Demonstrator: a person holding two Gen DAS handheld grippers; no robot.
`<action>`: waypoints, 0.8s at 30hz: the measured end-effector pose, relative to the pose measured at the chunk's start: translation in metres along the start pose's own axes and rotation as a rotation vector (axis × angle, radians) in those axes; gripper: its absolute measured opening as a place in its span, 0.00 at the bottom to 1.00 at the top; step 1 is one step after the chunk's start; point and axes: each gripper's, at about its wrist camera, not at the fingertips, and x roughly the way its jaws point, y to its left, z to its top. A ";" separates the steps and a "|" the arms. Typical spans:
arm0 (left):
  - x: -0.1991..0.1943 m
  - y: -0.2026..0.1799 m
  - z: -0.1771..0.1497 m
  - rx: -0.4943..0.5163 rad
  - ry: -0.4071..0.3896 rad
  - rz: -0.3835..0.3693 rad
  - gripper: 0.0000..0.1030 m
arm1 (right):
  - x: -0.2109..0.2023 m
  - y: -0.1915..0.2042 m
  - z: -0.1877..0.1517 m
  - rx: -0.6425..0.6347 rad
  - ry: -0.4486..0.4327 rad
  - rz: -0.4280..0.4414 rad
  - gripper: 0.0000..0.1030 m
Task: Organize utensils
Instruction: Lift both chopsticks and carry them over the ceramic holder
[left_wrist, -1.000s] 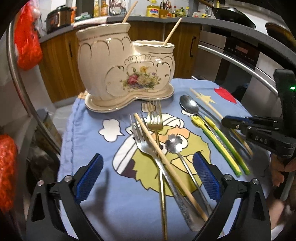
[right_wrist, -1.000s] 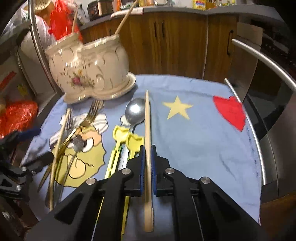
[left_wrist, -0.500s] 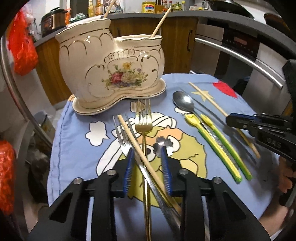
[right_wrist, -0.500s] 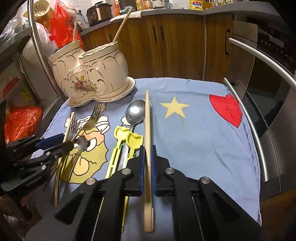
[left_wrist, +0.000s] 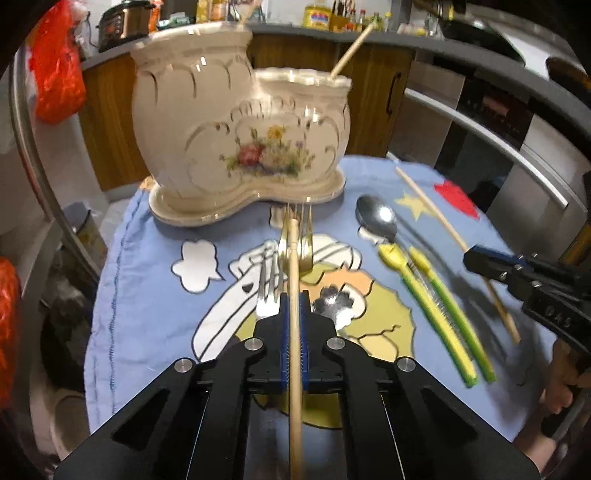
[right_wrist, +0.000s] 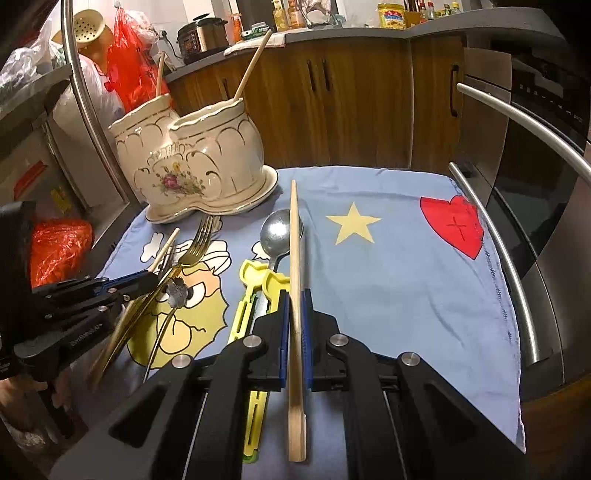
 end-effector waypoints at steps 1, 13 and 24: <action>-0.004 0.001 0.000 -0.005 -0.016 -0.005 0.05 | -0.001 -0.001 0.000 0.005 -0.002 0.004 0.06; -0.037 0.019 0.002 -0.080 -0.111 -0.105 0.05 | -0.009 0.000 0.003 0.036 -0.044 0.041 0.06; -0.071 0.038 0.007 -0.098 -0.205 -0.160 0.05 | -0.019 0.014 0.012 0.032 -0.125 0.078 0.06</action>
